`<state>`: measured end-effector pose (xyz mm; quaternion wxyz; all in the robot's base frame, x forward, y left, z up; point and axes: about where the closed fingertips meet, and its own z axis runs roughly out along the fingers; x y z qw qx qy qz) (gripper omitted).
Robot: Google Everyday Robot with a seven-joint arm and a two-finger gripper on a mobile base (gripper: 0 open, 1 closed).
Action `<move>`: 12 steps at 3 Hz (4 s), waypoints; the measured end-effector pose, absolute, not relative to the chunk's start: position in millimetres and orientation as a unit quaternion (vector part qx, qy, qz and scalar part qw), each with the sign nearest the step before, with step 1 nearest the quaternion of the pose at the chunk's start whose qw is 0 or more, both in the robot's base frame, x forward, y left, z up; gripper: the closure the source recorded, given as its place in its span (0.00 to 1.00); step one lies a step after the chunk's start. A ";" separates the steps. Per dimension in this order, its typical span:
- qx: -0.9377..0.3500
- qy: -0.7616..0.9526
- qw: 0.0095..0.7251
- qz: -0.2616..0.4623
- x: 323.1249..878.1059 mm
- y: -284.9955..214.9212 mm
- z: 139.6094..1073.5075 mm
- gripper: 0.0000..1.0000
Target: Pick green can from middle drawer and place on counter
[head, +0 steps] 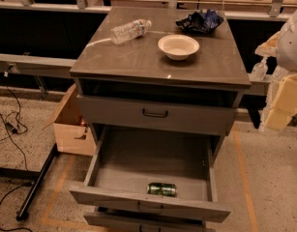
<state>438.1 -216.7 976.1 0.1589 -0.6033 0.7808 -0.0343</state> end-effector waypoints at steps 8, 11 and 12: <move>-0.599 0.754 0.268 -0.029 459.0 -140.7 765.8 0.00; -0.583 0.758 0.290 -0.022 509.2 -107.0 646.8 0.00; -0.590 0.751 0.295 -0.016 515.9 -95.6 621.1 0.00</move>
Offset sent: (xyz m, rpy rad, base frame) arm -0.0009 0.0032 -0.0634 0.1532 -0.0400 -0.0777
